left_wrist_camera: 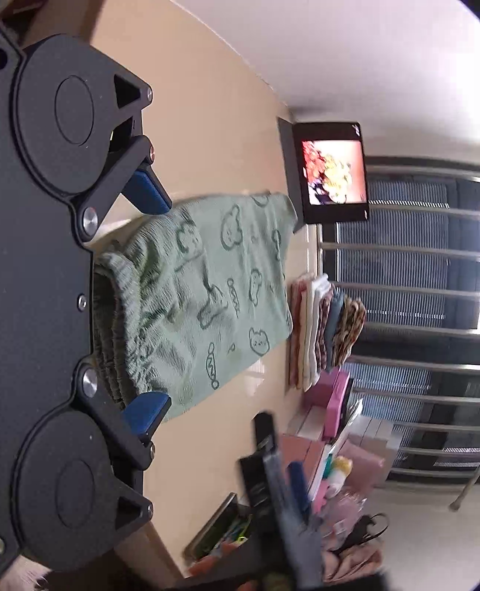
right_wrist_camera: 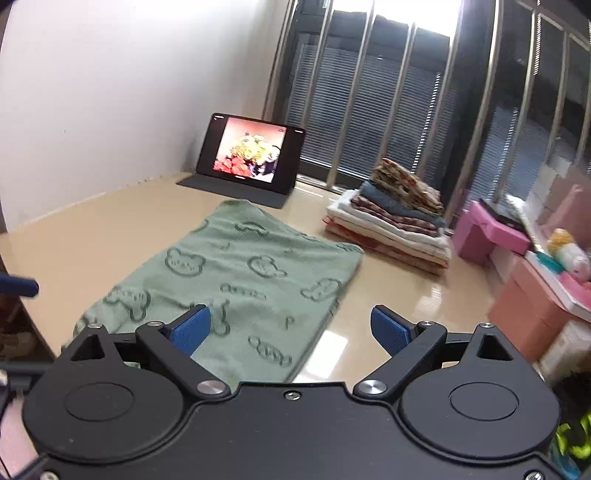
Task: Fold clothes
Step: 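Grasp the elastic cuffs of the green pants with the right gripper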
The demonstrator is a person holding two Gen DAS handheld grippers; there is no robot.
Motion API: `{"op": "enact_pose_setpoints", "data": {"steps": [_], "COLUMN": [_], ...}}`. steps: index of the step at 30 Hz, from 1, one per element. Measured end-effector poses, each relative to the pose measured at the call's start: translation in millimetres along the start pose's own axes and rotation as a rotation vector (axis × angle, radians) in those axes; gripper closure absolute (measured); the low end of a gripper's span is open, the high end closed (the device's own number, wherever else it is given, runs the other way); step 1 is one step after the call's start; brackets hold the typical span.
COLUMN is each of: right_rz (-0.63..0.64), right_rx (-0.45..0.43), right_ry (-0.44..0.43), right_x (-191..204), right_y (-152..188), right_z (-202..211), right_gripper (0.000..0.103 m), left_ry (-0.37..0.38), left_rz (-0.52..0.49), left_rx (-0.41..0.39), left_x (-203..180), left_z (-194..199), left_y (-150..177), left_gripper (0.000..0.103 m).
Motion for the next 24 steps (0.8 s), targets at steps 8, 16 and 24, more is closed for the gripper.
{"op": "enact_pose_setpoints", "data": {"steps": [8,16,24], "right_rz": [-0.112,-0.132,-0.110], "right_rx": [0.044,0.044,0.057], "right_ry": [0.019,0.007,-0.016], "right_x": [23,45,64], "right_y": [31,52,66], "right_z": [32,56,72], "right_gripper": [0.006,0.006,0.006], "left_ry": [-0.023,-0.058,-0.066], "left_rz": [-0.007,-0.005,-0.052], "left_rx": [-0.002,-0.009,0.017], "left_x": [7,6,7], "left_z": [17,25,29], "left_y": [12,20,29], "left_gripper": [0.000,0.000,0.000]}}
Point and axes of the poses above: each gripper's, at about its wrist camera, not at the fingertips, and z roughly against the way its jaws point, x to its left, y to its underside, the point moved 6 cm from there along -z, roughly the way its jaws point, and after that the axes turned 10 degrees about -x, right-handed, at the moved point
